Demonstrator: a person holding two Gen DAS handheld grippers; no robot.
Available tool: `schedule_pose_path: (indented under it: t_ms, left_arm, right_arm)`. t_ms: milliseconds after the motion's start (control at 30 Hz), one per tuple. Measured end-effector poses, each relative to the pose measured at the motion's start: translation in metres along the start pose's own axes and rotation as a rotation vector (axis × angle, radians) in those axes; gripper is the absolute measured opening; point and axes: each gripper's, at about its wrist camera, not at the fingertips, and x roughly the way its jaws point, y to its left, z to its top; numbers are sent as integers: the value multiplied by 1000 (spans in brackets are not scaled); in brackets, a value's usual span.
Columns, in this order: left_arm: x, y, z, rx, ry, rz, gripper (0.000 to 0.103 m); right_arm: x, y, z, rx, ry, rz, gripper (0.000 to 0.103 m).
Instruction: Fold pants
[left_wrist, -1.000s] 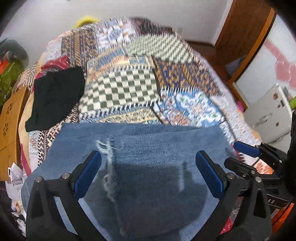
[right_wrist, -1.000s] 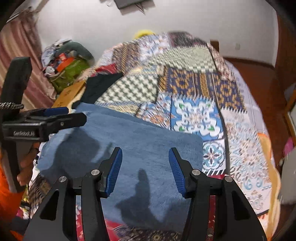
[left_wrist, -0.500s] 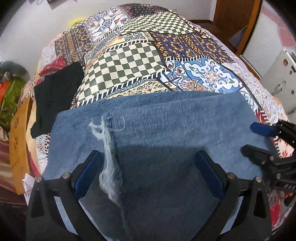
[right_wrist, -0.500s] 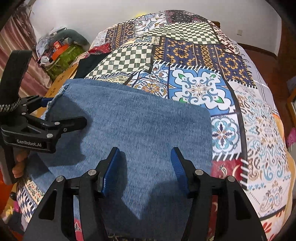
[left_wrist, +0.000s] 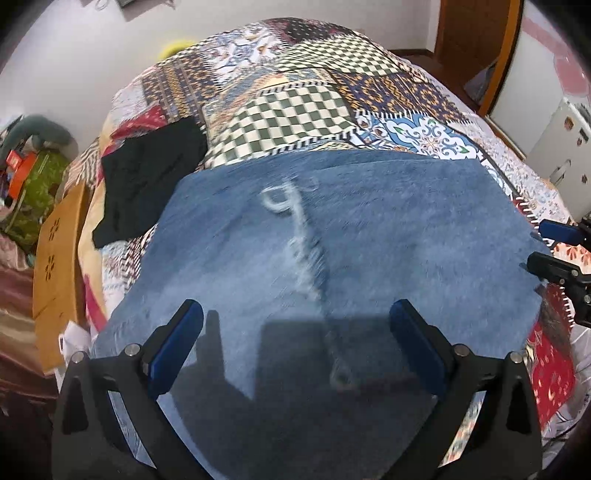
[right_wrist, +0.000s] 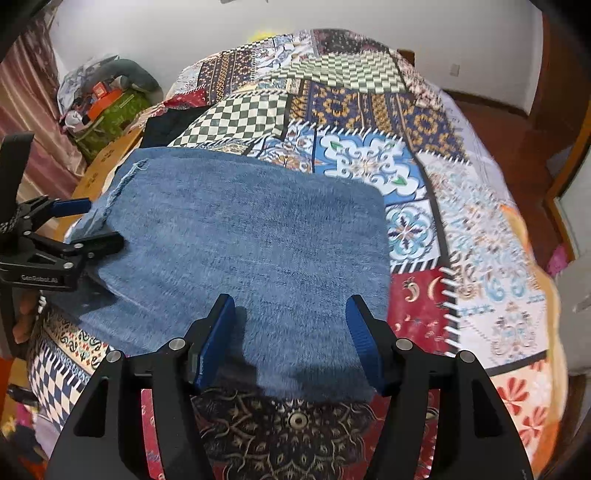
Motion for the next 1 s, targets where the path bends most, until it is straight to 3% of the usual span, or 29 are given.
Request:
schedule_pose_path:
  t_ms: [100,333,433,700,933,1000]
  left_arm:
    - [-18,16,-9,-49,-38,-7,103]
    - [-81,69,-37,-191,-231,56,103]
    - [-96,96,-53,-261,-251,76,103]
    - [-88,171,-111,-485,-147,26,103]
    - [-49,214,-168,-747,7,-165,103]
    - [-39,219,-182,-801,38,-214,103]
  right_arm:
    - [-15,20,5,-58,-47,5,58]
    - [-42,68,24,-138,-182,62,59]
    - [-38,91,32,-168,-203,91,59]
    - [14,131,41,-195,-103,175,59]
    - [54,131,36,-100,43,250,60]
    - [52,132,32,-111,19,252,60]
